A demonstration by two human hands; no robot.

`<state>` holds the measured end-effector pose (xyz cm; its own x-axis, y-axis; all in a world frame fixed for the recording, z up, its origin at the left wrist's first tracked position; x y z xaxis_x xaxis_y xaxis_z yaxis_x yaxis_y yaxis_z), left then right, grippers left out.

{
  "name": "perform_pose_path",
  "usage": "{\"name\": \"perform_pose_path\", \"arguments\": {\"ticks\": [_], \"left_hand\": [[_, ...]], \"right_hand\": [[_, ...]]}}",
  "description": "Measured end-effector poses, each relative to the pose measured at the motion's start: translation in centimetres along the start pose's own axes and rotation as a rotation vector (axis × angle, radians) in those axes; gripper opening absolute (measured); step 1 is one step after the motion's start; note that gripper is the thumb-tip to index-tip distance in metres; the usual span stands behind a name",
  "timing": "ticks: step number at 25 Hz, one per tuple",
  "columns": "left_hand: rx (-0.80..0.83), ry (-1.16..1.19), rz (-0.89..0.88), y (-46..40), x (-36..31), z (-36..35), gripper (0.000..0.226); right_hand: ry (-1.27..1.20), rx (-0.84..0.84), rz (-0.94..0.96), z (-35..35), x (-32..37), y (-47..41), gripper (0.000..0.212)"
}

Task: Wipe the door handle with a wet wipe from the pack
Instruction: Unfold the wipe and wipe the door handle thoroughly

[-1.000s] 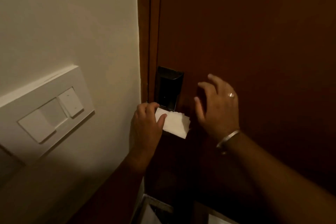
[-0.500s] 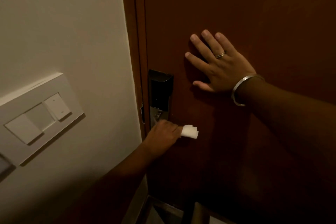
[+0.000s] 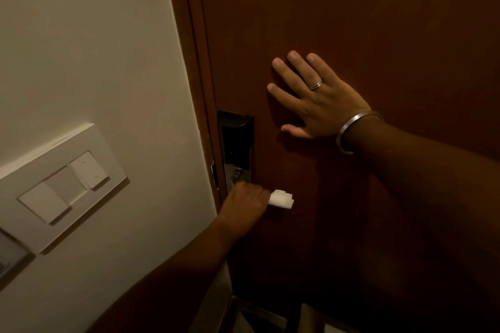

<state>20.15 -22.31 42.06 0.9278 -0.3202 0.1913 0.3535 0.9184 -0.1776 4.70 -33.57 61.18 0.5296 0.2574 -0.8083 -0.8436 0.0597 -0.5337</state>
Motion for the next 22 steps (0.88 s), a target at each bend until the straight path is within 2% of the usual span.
{"name": "perform_pose_path", "arguments": {"ticks": [4,7,9,11,14,16,19,22], "left_hand": [[-0.023,-0.081,-0.045,1.2,3.8,1.4,0.019],[0.057,-0.054,0.132,0.0,1.6,0.5,0.015],[0.059,0.034,0.175,-1.7,-1.0,-0.2,0.025],[0.026,0.079,0.115,-1.2,-1.2,-0.4,0.036],[-0.06,0.087,0.004,2.2,3.1,-0.1,0.048],[-0.103,0.058,0.01,3.1,4.6,0.4,0.038],[0.036,0.011,0.118,-0.9,-0.3,0.0,0.014],[0.09,0.074,0.19,-2.1,-2.8,-0.3,0.013]], "right_hand": [[0.011,0.001,0.002,0.0,0.2,0.1,0.086],[0.01,0.01,0.007,0.1,0.2,0.0,0.086],[0.011,0.012,0.007,0.2,0.0,0.0,0.086],[0.01,0.007,0.01,0.3,0.1,0.0,0.086],[0.02,-0.006,0.01,0.3,0.2,0.0,0.087],[0.023,-0.011,0.006,0.3,0.2,-0.1,0.087],[0.009,-0.004,0.009,0.4,0.1,-0.1,0.087],[0.007,-0.006,0.012,0.4,0.0,0.0,0.087]]}}
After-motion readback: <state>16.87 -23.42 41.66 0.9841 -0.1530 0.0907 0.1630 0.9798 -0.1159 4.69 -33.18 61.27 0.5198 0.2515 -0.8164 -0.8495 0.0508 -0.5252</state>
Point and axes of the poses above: each hand's wrist, its own y-axis away from the middle knuckle, its own z-axis out of the back of the hand, x = y × z, the point moved 2 cm from there along -y, towards the middle knuckle, and after that the axes turned 3 degrees about -z, right-handed, at the moved point
